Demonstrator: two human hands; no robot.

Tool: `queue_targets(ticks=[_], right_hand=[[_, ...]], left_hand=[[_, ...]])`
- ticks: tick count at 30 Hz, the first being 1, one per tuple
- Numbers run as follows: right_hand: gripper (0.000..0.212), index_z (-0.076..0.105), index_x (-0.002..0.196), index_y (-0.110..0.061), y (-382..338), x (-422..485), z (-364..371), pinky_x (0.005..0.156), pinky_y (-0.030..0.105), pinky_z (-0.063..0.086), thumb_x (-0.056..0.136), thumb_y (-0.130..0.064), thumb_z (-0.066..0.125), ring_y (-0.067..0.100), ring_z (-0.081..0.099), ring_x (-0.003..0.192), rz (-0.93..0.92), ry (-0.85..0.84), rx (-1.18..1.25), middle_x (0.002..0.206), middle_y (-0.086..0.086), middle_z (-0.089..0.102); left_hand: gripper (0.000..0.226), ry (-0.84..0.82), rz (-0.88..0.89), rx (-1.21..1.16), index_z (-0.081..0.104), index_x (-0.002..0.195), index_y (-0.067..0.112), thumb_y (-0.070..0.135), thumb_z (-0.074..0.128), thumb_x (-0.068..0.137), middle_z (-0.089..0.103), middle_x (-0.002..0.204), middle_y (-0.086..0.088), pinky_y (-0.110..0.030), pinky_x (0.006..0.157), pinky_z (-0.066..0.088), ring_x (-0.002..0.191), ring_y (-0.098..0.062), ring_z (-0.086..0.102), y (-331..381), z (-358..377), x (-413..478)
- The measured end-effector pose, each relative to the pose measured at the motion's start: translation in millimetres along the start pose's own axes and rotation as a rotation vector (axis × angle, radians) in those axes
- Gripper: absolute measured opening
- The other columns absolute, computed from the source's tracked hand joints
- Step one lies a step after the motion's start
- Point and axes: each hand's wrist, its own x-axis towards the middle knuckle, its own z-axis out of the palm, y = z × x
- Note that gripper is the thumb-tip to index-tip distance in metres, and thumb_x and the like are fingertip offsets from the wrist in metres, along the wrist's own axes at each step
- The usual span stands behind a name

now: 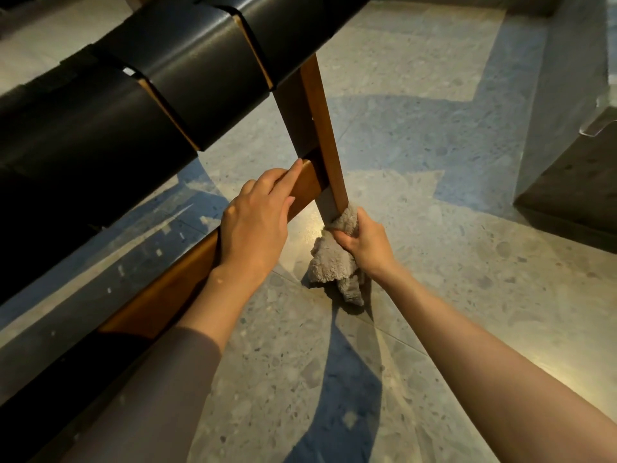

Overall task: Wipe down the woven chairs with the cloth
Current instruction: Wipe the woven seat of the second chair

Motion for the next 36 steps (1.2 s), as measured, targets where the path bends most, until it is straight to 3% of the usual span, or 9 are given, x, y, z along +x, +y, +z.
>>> queue_targets(ticks=[3, 7, 12, 20, 23, 28, 31, 33, 36], right_hand=[[0.038, 0.053, 0.124, -0.015, 5.1, -4.2, -2.4, 0.075, 0.023, 0.044, 0.088, -0.021, 0.066, 0.014, 0.06, 0.095, 0.031, -0.004, -0.042, 0.109, 0.002, 0.064], [0.038, 0.051, 0.123, -0.013, -22.7, -0.2, -6.9, 0.081, 0.037, 0.053, 0.09, -0.027, 0.064, 0.02, 0.062, 0.097, -0.065, 0.052, -0.074, 0.111, 0.007, 0.065], [0.035, 0.046, 0.122, -0.015, -55.6, 14.7, -10.3, 0.077, 0.03, 0.051, 0.091, -0.021, 0.061, 0.018, 0.059, 0.092, -0.195, 0.132, -0.095, 0.107, 0.005, 0.063], [0.035, 0.054, 0.117, -0.016, -32.3, 6.1, 7.0, 0.071, 0.03, 0.052, 0.085, -0.016, 0.069, 0.014, 0.06, 0.082, -0.026, 0.222, -0.079, 0.092, -0.004, 0.062], [0.036, 0.054, 0.118, -0.012, -17.4, -4.0, 5.3, 0.076, 0.037, 0.052, 0.085, -0.015, 0.069, 0.025, 0.062, 0.092, 0.081, 0.139, -0.189, 0.102, 0.008, 0.067], [0.021, 0.057, 0.1, -0.006, -30.9, -10.9, -16.7, 0.073, 0.04, 0.049, 0.087, -0.021, 0.064, 0.033, 0.059, 0.089, 0.17, 0.011, -0.451, 0.099, 0.016, 0.064], [0.019, 0.055, 0.089, -0.008, -57.9, -20.5, -36.6, 0.062, 0.037, 0.048, 0.086, -0.025, 0.063, 0.028, 0.058, 0.078, 0.123, 0.084, -0.439, 0.084, 0.009, 0.062], [0.016, 0.055, 0.096, -0.012, -80.1, -32.2, -45.1, 0.062, 0.031, 0.049, 0.089, -0.025, 0.061, 0.02, 0.056, 0.077, 0.054, 0.151, -0.317, 0.086, 0.004, 0.06], [0.024, 0.054, 0.115, -0.016, -112.1, -47.5, -53.5, 0.077, 0.032, 0.052, 0.093, -0.026, 0.057, 0.02, 0.057, 0.091, -0.035, 0.221, -0.215, 0.102, 0.006, 0.062]], left_hand=[[0.051, -0.001, 0.001, 0.005, 0.025, 0.149, 0.031, 0.025, 0.04, 0.101, 0.047, 0.139, 0.001, -0.028, 0.08, 0.045, 0.114, -0.018, 0.05, -0.3, 0.7, 0.1], [0.051, 0.0, -0.007, 0.001, 0.024, 0.149, 0.032, 0.026, 0.04, 0.101, 0.044, 0.141, 0.002, -0.03, 0.084, 0.045, 0.118, -0.017, 0.049, -0.1, 2.0, 0.1], [0.051, 0.007, -0.017, 0.006, 0.026, 0.149, 0.031, 0.025, 0.041, 0.1, 0.045, 0.141, 0.001, -0.034, 0.086, 0.047, 0.118, -0.02, 0.049, 0.6, 3.1, -0.2], [0.053, 0.023, -0.011, 0.016, 0.024, 0.149, 0.032, 0.025, 0.042, 0.1, 0.044, 0.141, 0.002, -0.033, 0.084, 0.046, 0.116, -0.019, 0.05, 0.4, 4.8, -0.2], [0.056, 0.021, 0.005, 0.035, 0.02, 0.15, 0.031, 0.023, 0.043, 0.1, 0.042, 0.143, 0.002, -0.031, 0.086, 0.045, 0.117, -0.019, 0.049, 0.3, 4.5, -0.6], [0.074, -0.068, 0.057, 0.068, 0.007, 0.152, 0.025, 0.012, 0.053, 0.095, 0.023, 0.156, -0.002, -0.032, 0.103, 0.037, 0.13, -0.021, 0.04, -2.3, 1.0, -4.4], [0.076, -0.139, 0.044, 0.021, 0.006, 0.152, 0.023, 0.006, 0.053, 0.094, 0.012, 0.159, -0.003, -0.033, 0.111, 0.028, 0.139, -0.021, 0.029, -3.8, -5.9, -8.1], [0.072, -0.184, 0.01, -0.05, 0.01, 0.152, 0.022, 0.007, 0.051, 0.095, 0.012, 0.159, -0.002, -0.035, 0.113, 0.026, 0.142, -0.022, 0.023, -3.7, -13.3, -11.3], [0.067, -0.22, -0.033, -0.177, 0.013, 0.151, 0.02, 0.011, 0.05, 0.096, 0.012, 0.159, -0.001, -0.039, 0.117, 0.021, 0.145, -0.023, 0.014, 0.8, -25.8, -18.7]])
